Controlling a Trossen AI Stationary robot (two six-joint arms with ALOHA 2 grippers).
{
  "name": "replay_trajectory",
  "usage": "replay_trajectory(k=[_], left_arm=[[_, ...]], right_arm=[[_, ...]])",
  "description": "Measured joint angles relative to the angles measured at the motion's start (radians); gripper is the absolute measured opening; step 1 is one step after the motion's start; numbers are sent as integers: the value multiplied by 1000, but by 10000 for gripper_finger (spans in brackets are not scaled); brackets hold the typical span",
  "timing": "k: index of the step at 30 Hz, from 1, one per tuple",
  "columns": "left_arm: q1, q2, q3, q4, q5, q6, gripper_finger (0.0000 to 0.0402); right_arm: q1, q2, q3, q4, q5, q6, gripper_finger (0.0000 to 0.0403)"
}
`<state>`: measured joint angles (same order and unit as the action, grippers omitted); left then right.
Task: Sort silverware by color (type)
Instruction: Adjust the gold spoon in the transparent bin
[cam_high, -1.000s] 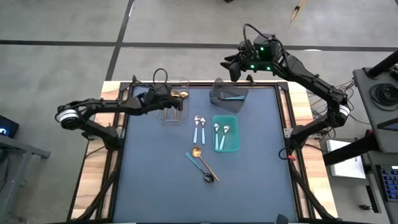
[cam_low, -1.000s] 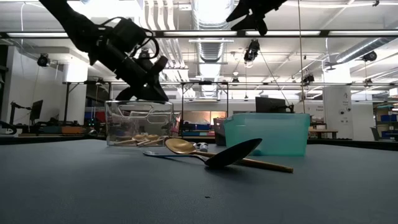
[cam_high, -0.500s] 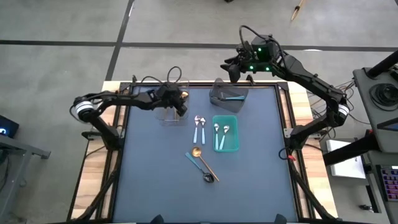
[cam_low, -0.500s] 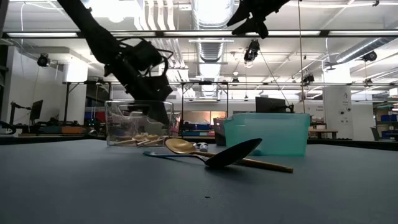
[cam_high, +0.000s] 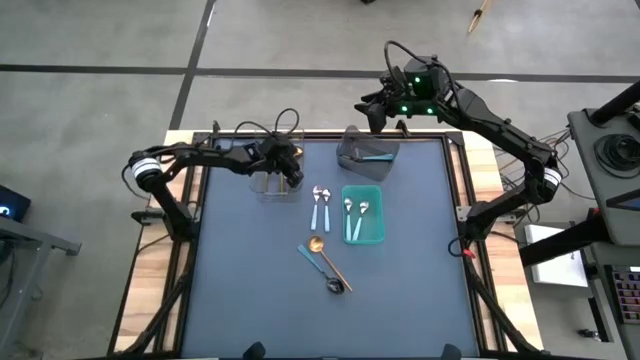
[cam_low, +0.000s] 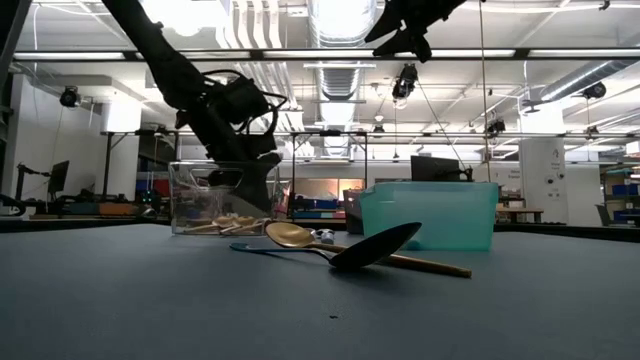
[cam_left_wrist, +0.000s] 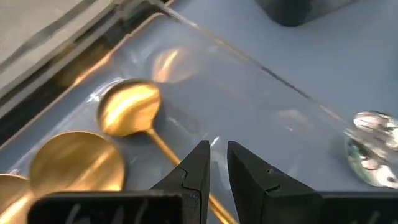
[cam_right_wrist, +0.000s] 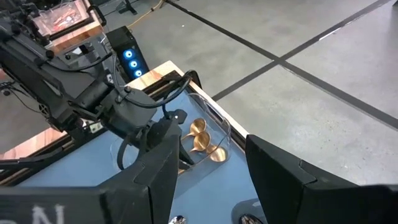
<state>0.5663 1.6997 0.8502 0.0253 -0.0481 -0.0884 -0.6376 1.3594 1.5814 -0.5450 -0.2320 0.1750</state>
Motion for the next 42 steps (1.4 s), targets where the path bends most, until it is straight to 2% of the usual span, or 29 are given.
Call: replay_trajectory(k=[3,7,11,19,22,29,34,42], left_arm=[[0,0,-1,-11,-47,2,38],[5,0,-2,-15,-41,29,46],[6,0,-2,-15,-48,59,69],[8,0,-2,-15,-148,69,127],[8,0,-2,-14,-148,88,138],[9,0,-11,-10,-124,103,134],[21,0,-13,-8,-55,122,126],[37,1,-16,-18,-13,145,120]], right_arm=[[0,0,0,0,17,-2,176],[0,0,0,0,25,-9,176],[0,0,0,0,25,-11,176],[0,0,0,-2,25,-12,176],[0,0,0,-5,25,-11,176],[0,0,0,-46,25,-11,176],[0,0,0,-81,25,-19,176],[0,0,0,-107,25,-43,176]])
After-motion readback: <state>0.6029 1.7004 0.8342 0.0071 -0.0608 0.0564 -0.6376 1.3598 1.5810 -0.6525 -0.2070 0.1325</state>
